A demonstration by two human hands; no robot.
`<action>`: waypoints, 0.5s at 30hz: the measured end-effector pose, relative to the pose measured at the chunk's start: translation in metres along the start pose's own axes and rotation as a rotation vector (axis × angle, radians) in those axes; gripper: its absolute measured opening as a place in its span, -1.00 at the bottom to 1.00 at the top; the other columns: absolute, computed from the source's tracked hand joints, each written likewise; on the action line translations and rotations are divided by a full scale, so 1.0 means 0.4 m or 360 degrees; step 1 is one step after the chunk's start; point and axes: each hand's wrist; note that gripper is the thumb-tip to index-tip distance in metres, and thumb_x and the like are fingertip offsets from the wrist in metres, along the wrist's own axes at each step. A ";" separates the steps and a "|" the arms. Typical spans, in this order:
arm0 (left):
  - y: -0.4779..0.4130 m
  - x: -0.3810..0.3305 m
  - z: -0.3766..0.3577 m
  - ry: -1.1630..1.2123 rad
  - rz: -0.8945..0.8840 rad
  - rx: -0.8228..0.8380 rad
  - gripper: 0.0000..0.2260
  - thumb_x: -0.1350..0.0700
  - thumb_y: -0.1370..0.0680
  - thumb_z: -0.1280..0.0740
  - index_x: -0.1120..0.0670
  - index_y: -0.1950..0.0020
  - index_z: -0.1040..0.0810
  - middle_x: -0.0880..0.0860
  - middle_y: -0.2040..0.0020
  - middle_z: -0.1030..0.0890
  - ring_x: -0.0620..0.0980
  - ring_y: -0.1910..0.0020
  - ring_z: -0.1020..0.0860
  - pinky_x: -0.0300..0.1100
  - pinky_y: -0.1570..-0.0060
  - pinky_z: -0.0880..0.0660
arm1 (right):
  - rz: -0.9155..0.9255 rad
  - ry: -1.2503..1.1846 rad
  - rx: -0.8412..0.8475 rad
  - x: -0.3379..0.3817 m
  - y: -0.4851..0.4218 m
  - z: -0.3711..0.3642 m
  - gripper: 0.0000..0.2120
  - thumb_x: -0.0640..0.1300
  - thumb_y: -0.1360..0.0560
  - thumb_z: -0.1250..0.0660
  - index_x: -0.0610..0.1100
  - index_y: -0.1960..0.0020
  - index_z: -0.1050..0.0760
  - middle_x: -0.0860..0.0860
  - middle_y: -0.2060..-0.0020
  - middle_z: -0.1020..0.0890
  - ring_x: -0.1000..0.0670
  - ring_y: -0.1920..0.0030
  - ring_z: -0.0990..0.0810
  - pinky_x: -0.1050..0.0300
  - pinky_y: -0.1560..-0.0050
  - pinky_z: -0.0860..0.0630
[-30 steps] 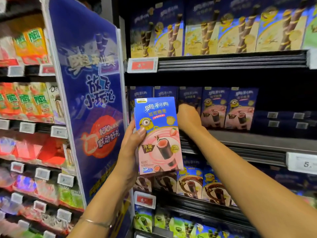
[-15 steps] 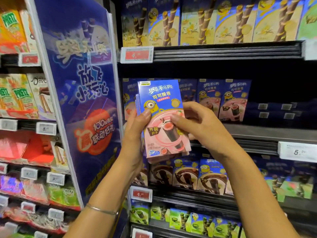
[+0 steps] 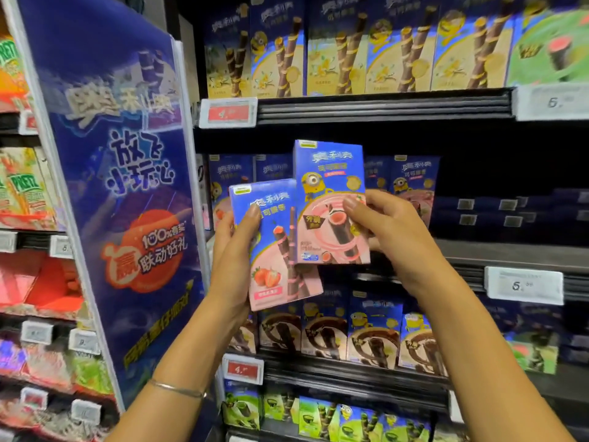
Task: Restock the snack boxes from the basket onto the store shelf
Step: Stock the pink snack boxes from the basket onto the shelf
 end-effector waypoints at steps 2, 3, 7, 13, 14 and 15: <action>-0.005 -0.010 0.008 0.0040 -0.0059 -0.0064 -0.35 -0.12 -0.54 -0.40 0.19 -0.53 -0.40 0.26 -0.35 -0.61 0.41 -0.35 -0.54 0.43 -0.37 -0.41 | -0.0025 -0.0051 -0.0138 -0.012 -0.027 0.035 -0.81 -0.11 -0.63 -0.35 -0.20 -0.14 -0.62 -0.03 0.07 -0.76 -0.01 0.09 -0.76 0.15 0.27 -0.64; -0.006 -0.015 0.010 0.0048 -0.0084 -0.0086 -0.34 -0.13 -0.53 -0.40 0.18 -0.53 -0.41 0.24 -0.35 -0.62 0.38 -0.36 -0.54 0.41 -0.39 -0.40 | -0.0044 -0.0058 -0.0208 -0.020 -0.043 0.049 -0.84 -0.12 -0.63 -0.35 -0.20 -0.10 -0.63 -0.02 0.11 -0.76 0.01 0.12 -0.75 0.14 0.30 -0.64; 0.002 -0.033 -0.007 0.0093 -0.0163 -0.0118 -0.33 -0.13 -0.53 -0.42 0.21 -0.52 -0.40 0.19 -0.34 -0.63 0.27 -0.30 -0.60 0.35 -0.42 -0.42 | -0.0115 0.0320 -0.0335 -0.080 -0.129 0.078 -0.90 -0.11 -0.58 -0.41 -0.15 -0.01 -0.63 -0.11 0.04 -0.74 -0.10 0.02 -0.73 -0.13 0.00 -0.69; 0.009 -0.040 -0.051 0.0025 -0.0202 -0.0137 -0.41 -0.12 -0.57 -0.38 0.24 -0.47 -0.46 0.21 -0.30 -0.65 0.32 -0.33 -0.58 0.37 -0.39 -0.43 | -0.0170 0.1049 -0.0382 -0.113 -0.205 0.047 -0.67 0.09 -0.52 -0.42 -0.16 -0.01 -0.45 -0.17 -0.10 -0.61 -0.20 0.01 -0.56 0.02 0.11 -0.42; 0.011 -0.040 -0.056 0.0005 -0.0200 -0.0140 -0.38 -0.12 -0.56 -0.39 0.23 -0.50 -0.43 0.21 -0.31 -0.65 0.32 -0.33 -0.58 0.37 -0.39 -0.43 | -0.0153 0.1115 -0.0392 -0.114 -0.210 0.037 -0.68 0.08 -0.52 -0.43 -0.12 0.01 -0.39 -0.18 -0.12 -0.59 -0.22 0.01 -0.55 0.02 0.11 -0.39; 0.013 -0.040 -0.062 0.0000 -0.0198 -0.0142 -0.35 -0.12 -0.55 -0.39 0.23 -0.52 -0.40 0.21 -0.33 -0.64 0.33 -0.35 -0.57 0.37 -0.40 -0.43 | -0.0130 0.1178 -0.0406 -0.116 -0.214 0.028 -0.68 0.08 -0.52 -0.43 -0.09 0.01 -0.35 -0.19 -0.14 -0.58 -0.25 -0.02 -0.56 0.01 0.11 -0.39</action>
Point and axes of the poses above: each hand's wrist, its own y-axis away from the middle knuckle, its own z-axis out of the back of the hand, x = y × z
